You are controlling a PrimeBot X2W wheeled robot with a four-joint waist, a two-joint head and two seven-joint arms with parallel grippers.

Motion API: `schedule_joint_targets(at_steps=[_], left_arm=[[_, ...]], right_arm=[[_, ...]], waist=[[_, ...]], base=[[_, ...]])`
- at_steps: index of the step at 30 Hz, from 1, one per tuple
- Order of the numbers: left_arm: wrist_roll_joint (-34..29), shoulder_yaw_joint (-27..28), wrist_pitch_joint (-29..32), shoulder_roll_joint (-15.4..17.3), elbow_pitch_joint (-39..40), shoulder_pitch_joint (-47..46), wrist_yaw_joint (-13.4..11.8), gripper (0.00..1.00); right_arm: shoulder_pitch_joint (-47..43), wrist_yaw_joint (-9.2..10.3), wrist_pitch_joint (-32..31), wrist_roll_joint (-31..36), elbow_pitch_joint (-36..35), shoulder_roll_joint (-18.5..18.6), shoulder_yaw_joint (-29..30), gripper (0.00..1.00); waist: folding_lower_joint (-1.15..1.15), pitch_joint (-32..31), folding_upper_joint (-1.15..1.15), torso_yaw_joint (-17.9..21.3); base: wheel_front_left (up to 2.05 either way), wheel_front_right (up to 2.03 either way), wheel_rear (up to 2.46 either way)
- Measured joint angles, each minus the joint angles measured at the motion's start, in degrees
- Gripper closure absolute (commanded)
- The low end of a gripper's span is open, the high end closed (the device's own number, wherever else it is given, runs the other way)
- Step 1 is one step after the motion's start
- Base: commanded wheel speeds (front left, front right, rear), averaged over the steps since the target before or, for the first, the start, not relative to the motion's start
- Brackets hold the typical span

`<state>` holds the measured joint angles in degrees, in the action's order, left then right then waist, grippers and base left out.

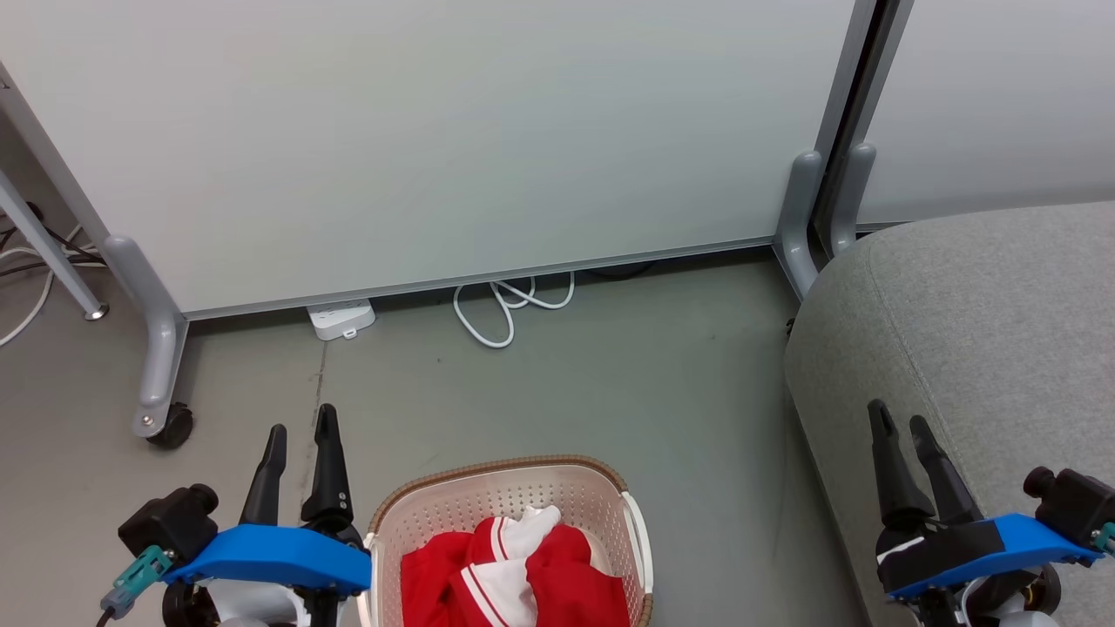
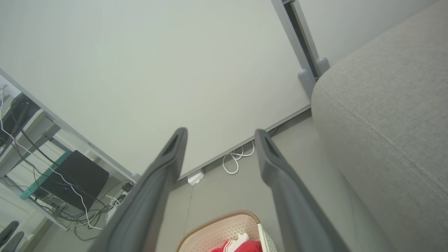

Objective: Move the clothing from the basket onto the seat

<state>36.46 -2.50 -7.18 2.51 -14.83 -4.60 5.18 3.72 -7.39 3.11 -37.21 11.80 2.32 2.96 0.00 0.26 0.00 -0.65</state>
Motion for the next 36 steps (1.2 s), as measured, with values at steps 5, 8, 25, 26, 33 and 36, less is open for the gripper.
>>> schedule_joint_targets(at_steps=[5,8,25,26,33,36], left_arm=[[-2.85,-0.23,-0.68,0.02,-0.29,-0.23,0.18,0.0],[-4.37,-0.34,-1.1,0.04,-0.6,-0.28,0.16,0.0],[-12.01,-1.38,-3.57,0.12,-2.52,-1.16,-0.15,0.0],[-12.38,-1.4,-3.6,0.14,-2.52,-1.16,-0.16,0.0],[-14.6,-1.97,-4.56,0.16,-2.85,-1.39,-0.67,0.0],[-15.82,-2.18,-4.83,0.18,-3.04,-1.44,-0.8,0.0]], right_arm=[[0.0,0.0,0.52,3.24,-0.26,0.03,-0.08,0.0],[-0.01,0.0,0.9,5.1,-0.45,0.05,-0.07,0.0],[-0.02,-0.01,2.09,14.45,-1.56,0.14,-0.29,0.0],[-0.02,-0.01,2.12,14.9,-1.57,0.14,-0.29,0.0],[-0.01,-0.01,2.9,17.97,-1.64,0.19,-0.33,0.0],[-0.01,-0.01,3.13,19.34,-1.66,0.21,-0.35,0.0]], waist=[[0.0,0.01,0.0,-0.01],[0.0,-0.01,0.0,-0.07],[0.0,0.09,0.0,-0.29],[0.0,0.1,0.0,-0.3],[0.0,0.18,0.0,-0.34],[0.0,0.2,0.0,-0.35]], base=[[0.0,0.0,0.0],[0.0,0.0,0.0],[0.0,0.0,0.0],[0.0,0.0,0.0],[0.0,0.0,0.0],[0.0,0.0,0.0]])
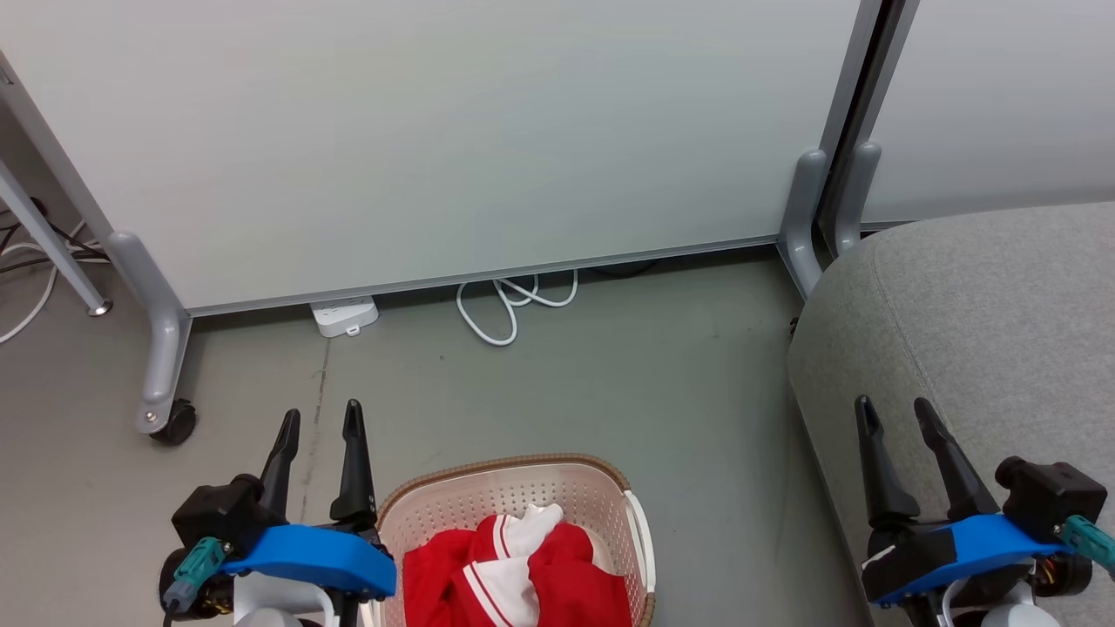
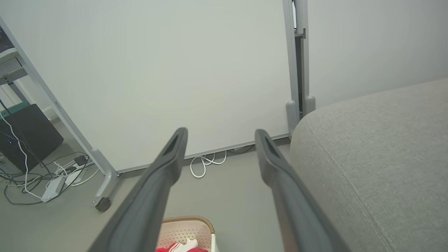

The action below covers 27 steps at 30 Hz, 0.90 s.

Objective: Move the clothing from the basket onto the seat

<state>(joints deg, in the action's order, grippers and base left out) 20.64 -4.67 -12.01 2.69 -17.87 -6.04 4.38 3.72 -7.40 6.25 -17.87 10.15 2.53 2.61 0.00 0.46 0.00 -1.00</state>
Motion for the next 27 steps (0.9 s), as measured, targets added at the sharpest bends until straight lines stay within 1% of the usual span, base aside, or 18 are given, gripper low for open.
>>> schedule_joint_targets(at_steps=[27], left_arm=[[-8.59,-1.91,-2.92,0.11,-0.16,-0.38,-1.05,0.0]], right_arm=[[0.02,-0.02,2.45,10.92,-0.83,0.14,-0.33,0.0]], waist=[[0.0,-0.2,0.0,-0.22]], base=[[0.0,0.0,0.0]])
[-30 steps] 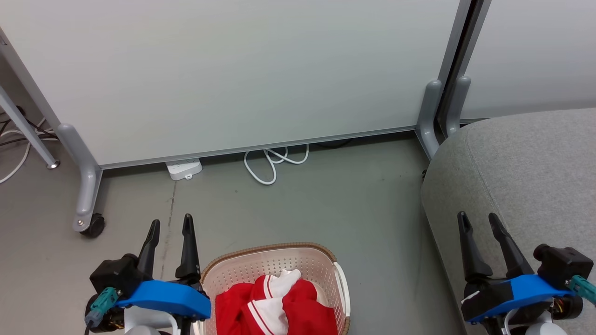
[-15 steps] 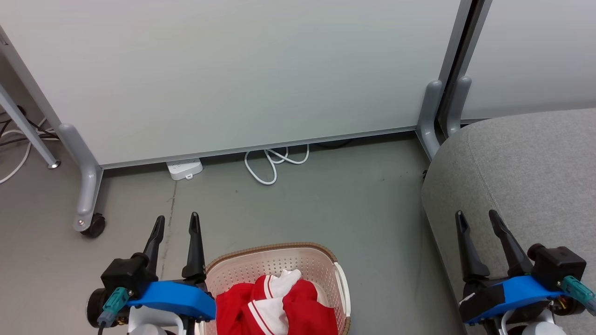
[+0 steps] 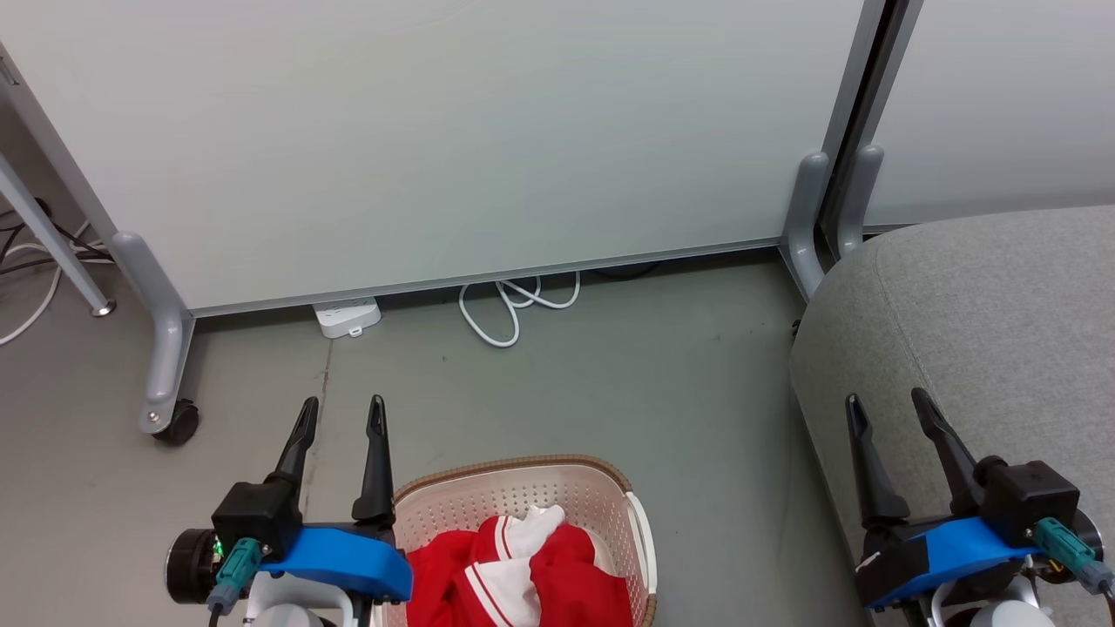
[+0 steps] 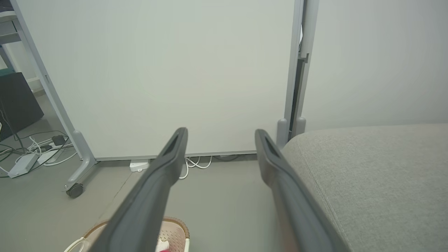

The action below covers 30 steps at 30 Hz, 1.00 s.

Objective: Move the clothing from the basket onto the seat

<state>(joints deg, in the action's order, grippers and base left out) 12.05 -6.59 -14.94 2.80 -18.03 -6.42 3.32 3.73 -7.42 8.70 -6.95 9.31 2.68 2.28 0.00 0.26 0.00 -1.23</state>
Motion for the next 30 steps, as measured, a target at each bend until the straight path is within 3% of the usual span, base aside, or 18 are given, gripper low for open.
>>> schedule_joint_targets(at_steps=[15,23,30], left_arm=[[0.32,0.13,-0.08,0.04,-1.22,-0.13,-0.35,0.0],[0.85,0.16,0.27,0.6,-9.42,-3.27,0.27,0.0],[2.82,-1.29,5.01,1.27,-20.65,-11.14,2.56,0.0]], right_arm=[[0.19,-0.05,0.43,0.29,-0.11,0.02,-0.59,0.0],[4.43,-0.05,0.42,-0.04,-3.23,0.04,-3.09,0.0],[9.47,-0.05,0.9,-0.09,-5.59,0.11,-5.19,0.0]], waist=[[0.0,0.29,0.0,0.54],[0.0,5.49,0.0,3.12],[0.0,14.09,0.0,6.6]], base=[[0.0,0.0,0.0],[0.0,0.0,0.0],[0.0,0.0,0.0]])
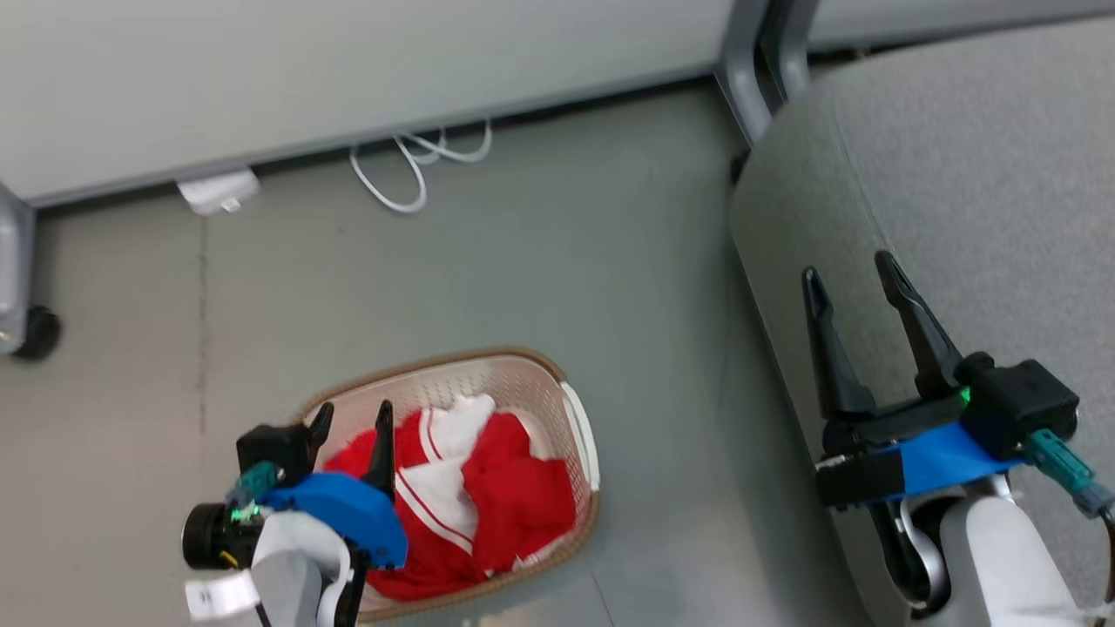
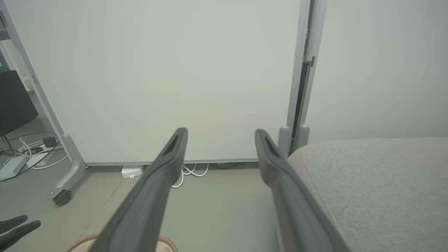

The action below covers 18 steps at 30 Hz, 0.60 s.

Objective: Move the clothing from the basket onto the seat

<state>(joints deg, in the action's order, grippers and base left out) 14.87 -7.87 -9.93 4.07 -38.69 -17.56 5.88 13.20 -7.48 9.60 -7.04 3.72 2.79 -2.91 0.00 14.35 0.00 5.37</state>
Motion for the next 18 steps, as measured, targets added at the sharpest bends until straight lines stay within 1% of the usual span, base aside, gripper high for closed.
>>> schedule_joint_targets(at_steps=[4,7,12,14,18], left_arm=[[1.65,-0.81,2.98,0.31,-5.23,-5.82,0.73,0.0],[1.81,-1.89,4.39,1.66,-8.57,-9.86,1.18,0.0],[1.59,-3.44,6.75,3.96,-13.36,-15.34,1.22,0.0],[0.55,-4.71,7.91,5.04,-15.21,-17.16,1.24,0.0],[1.46,-4.72,8.75,5.94,-18.22,-20.4,1.25,0.0]], right_arm=[[3.16,0.0,0.63,-0.46,-0.9,0.03,-2.04,0.0],[5.94,0.0,1.34,-1.24,-1.76,0.07,-3.99,0.0],[10.35,0.0,2.69,-2.43,-2.83,0.09,-6.82,0.0],[11.77,0.0,3.21,-2.74,-3.11,0.09,-7.81,0.0],[12.98,0.0,4.08,-3.33,-3.45,0.1,-8.81,0.0]], waist=[[0.0,5.66,0.0,2.29],[0.0,10.21,0.0,4.13],[-0.01,17.57,0.0,7.42],[-0.01,20.36,0.0,8.73],[-0.01,25.47,0.0,11.03]], base=[[0.0,0.0,0.0],[0.0,0.0,0.0],[0.0,0.0,0.0],[0.0,0.0,0.0],[0.0,0.0,0.0]])
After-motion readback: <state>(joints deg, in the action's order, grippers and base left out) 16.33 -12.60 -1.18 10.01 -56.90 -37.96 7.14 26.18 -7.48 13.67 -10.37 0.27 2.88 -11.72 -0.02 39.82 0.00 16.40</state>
